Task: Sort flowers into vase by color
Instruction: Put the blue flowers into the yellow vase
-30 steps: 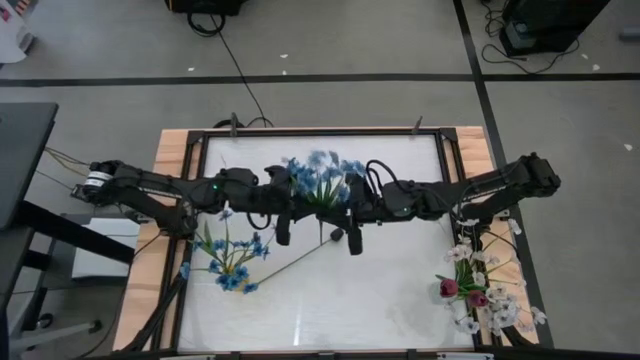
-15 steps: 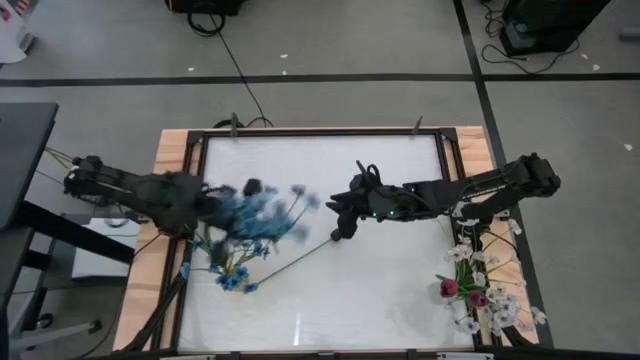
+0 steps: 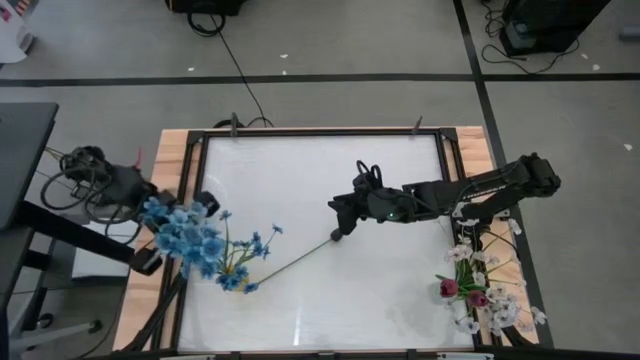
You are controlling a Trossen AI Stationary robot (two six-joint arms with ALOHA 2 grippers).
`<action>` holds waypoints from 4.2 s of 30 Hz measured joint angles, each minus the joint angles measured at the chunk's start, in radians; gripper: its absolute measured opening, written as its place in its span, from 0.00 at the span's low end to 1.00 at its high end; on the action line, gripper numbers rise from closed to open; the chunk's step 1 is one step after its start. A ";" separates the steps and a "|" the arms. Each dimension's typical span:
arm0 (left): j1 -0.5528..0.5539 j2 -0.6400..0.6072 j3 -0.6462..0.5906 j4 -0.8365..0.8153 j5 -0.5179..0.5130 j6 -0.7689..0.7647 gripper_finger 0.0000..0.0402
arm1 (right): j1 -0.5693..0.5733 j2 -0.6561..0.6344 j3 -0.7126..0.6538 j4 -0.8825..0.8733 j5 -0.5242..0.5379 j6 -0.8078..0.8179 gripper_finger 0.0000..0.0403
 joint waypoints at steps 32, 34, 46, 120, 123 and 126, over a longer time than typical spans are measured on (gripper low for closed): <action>-0.121 -0.272 -0.009 -0.412 -0.100 0.084 0.03 | 0.116 0.000 0.000 0.000 0.312 0.314 0.32; -0.121 -0.279 -0.043 -0.395 -0.068 0.081 0.03 | 0.128 0.000 0.000 0.001 0.342 0.337 0.32; -0.139 -0.417 -0.409 -0.024 0.051 0.051 0.03 | 0.185 0.000 0.000 0.001 0.449 0.441 0.32; -0.138 -0.139 -0.250 -0.539 -0.086 -0.045 0.50 | 0.143 0.000 0.000 -0.093 0.173 0.741 0.33; -0.138 -0.112 -0.213 -0.637 -0.087 -0.047 0.50 | 0.117 0.000 0.000 -0.094 0.109 0.758 0.33; -0.138 -0.090 -0.169 -0.745 -0.109 -0.068 0.50 | 0.085 0.019 0.002 -0.109 0.015 0.832 0.33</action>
